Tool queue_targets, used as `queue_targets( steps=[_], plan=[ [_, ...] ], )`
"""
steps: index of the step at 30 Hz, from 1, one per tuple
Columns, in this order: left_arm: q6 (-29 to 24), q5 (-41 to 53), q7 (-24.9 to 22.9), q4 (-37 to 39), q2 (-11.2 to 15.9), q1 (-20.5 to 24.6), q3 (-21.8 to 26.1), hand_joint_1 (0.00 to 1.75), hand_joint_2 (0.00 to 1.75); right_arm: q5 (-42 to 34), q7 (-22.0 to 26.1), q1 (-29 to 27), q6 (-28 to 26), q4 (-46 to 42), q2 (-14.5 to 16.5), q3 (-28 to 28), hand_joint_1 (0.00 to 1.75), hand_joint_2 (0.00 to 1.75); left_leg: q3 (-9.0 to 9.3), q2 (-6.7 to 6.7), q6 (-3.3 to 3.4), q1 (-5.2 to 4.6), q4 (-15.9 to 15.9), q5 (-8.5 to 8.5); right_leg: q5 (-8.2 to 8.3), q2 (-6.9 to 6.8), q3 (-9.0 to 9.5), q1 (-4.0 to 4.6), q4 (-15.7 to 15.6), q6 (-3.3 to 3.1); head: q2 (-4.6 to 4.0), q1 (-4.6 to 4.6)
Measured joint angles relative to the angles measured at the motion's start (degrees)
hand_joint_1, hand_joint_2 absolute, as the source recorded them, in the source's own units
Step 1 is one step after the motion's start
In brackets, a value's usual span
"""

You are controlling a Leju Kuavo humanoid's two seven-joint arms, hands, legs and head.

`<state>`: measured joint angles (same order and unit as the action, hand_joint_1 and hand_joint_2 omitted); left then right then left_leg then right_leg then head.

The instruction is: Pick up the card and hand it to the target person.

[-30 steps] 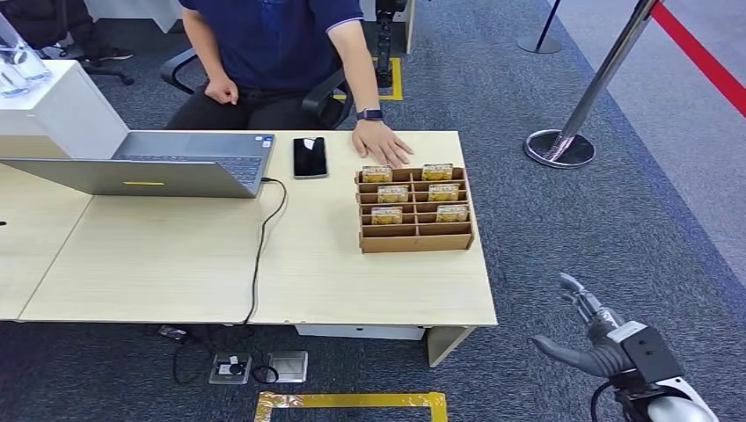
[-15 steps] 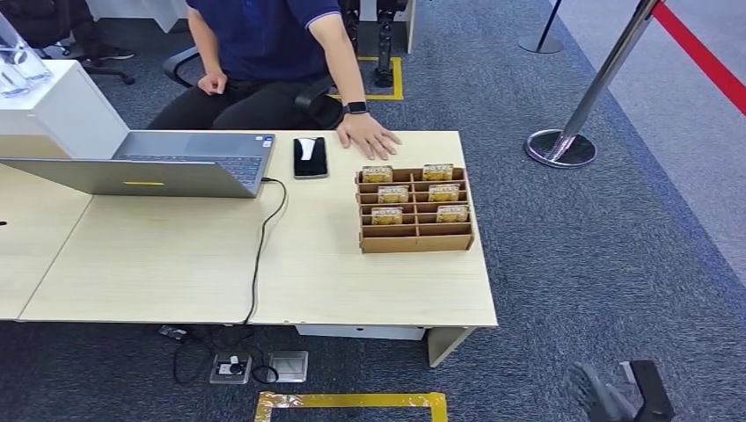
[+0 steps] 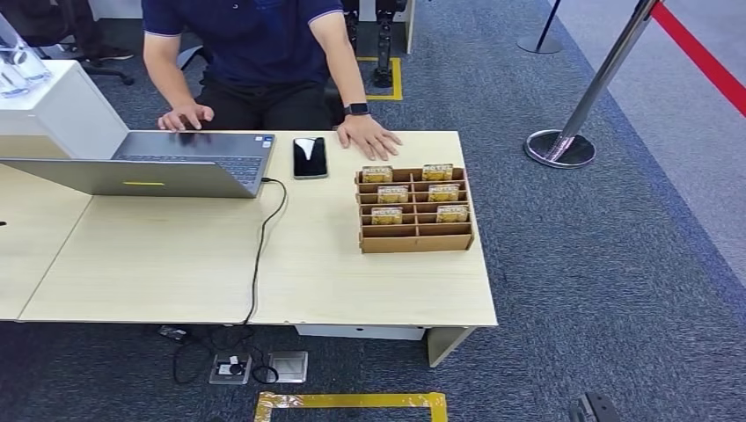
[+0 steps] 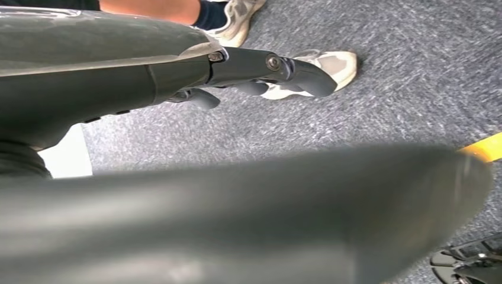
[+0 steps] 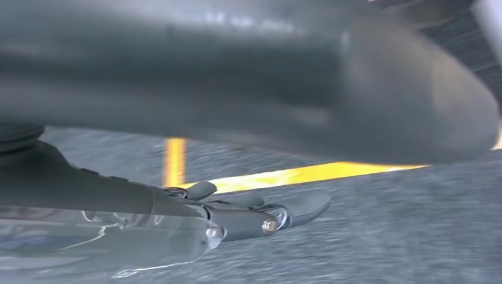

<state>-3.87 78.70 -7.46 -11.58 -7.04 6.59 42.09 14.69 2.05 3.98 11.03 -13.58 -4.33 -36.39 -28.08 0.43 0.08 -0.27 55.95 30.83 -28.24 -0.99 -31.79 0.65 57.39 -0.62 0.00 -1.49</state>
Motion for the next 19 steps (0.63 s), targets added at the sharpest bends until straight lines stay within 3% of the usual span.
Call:
queue_targets(
  steps=[9, 13, 19],
  plan=[
    [0.98, 0.43, 0.5, 0.0, -0.02, 0.13, -0.47, 0.0, 1.75, 6.25, -5.99, -0.09, -5.13, 1.48, 2.48, 3.29, 0.0, 0.0, 0.01, 0.0, 0.0, 0.0, 0.0, 0.0, 0.0, 0.0, 0.0, 0.0, 0.0, 0.0, 0.0, 0.04],
    [0.66, 0.28, 0.93, 0.0, -0.02, 0.16, -0.52, 0.0, 1.75, 8.22, -7.39, -0.11, -6.16, 1.79, 2.96, 4.73, 0.0, 1.75, 0.01, 0.01, 0.0, 0.0, 0.0, 0.0, 0.0, 0.0, 0.01, 0.0, 0.0, 0.0, 0.0, -0.03],
    [1.78, 0.27, 0.46, 0.0, -0.02, 0.05, -0.56, 0.0, 1.75, 11.84, -10.11, -0.21, -7.62, 2.1, 3.65, 7.43, 0.0, 1.75, 0.0, 0.01, 0.0, 0.0, 0.0, 0.0, 0.0, 0.0, 0.0, 0.0, 0.0, 0.0, 0.0, -0.01]
  ],
)
